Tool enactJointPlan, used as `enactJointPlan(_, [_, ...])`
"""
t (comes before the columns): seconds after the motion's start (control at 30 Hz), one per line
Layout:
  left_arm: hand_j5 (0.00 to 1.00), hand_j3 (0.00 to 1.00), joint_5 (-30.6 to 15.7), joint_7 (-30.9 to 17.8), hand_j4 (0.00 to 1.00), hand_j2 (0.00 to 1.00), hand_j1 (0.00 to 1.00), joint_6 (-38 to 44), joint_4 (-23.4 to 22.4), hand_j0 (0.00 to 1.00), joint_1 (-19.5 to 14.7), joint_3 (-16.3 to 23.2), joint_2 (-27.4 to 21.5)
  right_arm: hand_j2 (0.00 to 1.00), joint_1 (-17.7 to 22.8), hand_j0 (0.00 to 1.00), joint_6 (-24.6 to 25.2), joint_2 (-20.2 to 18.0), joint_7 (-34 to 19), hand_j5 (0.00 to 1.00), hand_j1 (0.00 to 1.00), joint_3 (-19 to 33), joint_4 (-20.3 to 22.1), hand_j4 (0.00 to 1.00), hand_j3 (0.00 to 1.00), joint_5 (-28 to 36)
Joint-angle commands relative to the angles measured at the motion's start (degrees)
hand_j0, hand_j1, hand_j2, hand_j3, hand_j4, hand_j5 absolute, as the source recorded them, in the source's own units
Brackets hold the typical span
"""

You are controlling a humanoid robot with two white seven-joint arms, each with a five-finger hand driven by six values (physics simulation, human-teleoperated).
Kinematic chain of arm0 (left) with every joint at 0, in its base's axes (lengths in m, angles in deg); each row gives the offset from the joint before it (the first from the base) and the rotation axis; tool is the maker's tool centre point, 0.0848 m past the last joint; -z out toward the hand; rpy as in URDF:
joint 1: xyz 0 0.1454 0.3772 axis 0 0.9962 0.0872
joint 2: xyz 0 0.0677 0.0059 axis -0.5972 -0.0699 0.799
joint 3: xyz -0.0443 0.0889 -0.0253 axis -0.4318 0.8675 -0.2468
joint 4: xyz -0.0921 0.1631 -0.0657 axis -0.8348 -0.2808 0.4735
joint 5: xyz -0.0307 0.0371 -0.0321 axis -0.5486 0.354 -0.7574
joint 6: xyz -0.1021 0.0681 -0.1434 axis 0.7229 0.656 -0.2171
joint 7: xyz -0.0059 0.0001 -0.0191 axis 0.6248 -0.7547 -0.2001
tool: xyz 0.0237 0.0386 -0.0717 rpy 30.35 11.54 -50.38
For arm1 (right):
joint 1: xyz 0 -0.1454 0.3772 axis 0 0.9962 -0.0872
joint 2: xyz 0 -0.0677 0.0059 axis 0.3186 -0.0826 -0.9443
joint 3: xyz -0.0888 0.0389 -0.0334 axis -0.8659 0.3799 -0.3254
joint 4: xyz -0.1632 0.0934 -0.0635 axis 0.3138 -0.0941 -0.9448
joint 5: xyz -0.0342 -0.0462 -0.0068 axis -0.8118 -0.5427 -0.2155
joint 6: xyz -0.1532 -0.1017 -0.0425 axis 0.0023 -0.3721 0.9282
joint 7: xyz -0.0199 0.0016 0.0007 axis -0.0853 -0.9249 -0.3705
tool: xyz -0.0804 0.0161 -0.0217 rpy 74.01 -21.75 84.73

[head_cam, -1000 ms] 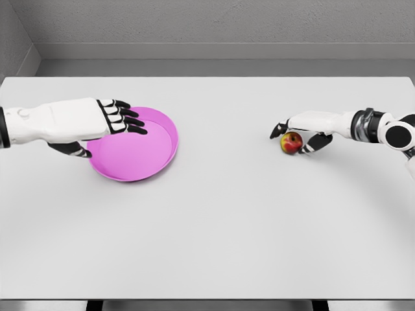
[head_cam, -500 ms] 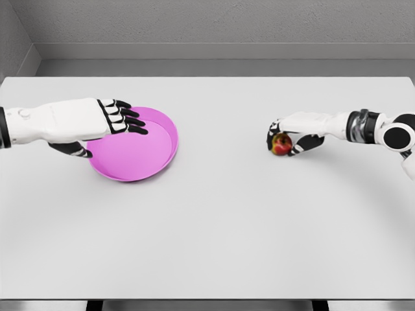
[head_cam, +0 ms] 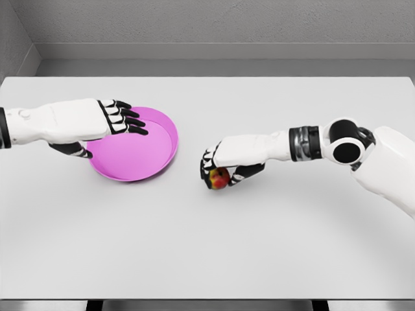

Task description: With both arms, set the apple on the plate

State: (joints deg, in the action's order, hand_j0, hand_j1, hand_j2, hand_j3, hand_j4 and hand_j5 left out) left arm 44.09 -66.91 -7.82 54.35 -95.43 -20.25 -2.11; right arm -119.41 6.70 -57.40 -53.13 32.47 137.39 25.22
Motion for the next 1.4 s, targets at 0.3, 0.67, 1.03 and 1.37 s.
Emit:
enactJointPlan(0.3, [1.0, 1.0, -0.3, -0.1, 1.0, 1.0, 1.0, 0.1, 0.0, 1.0, 0.3, -0.1, 2.2, 1.0, 0.7, 1.0, -1.1, -3.0, 0.0, 1.0, 1.0, 2.6, 0.3, 1.0, 1.0, 0.5])
enactJointPlan(0.67, [1.0, 1.0, 4.8, -2.1, 1.0, 1.0, 1.0, 0.1, -17.4, 1.0, -12.6, 13.7, 22.4, 1.0, 7.7, 1.0, -1.1, -14.2, 0.0, 1.0, 1.0, 22.9, -2.0, 1.0, 1.0, 10.2])
enactJointPlan(1.03, [1.0, 1.0, 9.2, -3.7, 1.0, 1.0, 1.0, 0.1, -18.9, 1.0, -10.6, 15.1, 31.9, 1.0, 7.8, 1.0, -1.1, -17.7, 0.0, 1.0, 1.0, 22.9, -1.9, 1.0, 1.0, 11.9])
enactJointPlan(1.37, [1.0, 1.0, 16.3, -3.8, 1.0, 1.0, 1.0, 0.1, -9.3, 1.0, -8.7, 16.7, 30.7, 1.0, 8.1, 1.0, -1.1, -17.7, 0.0, 1.0, 1.0, 22.7, -2.1, 1.0, 1.0, 12.0])
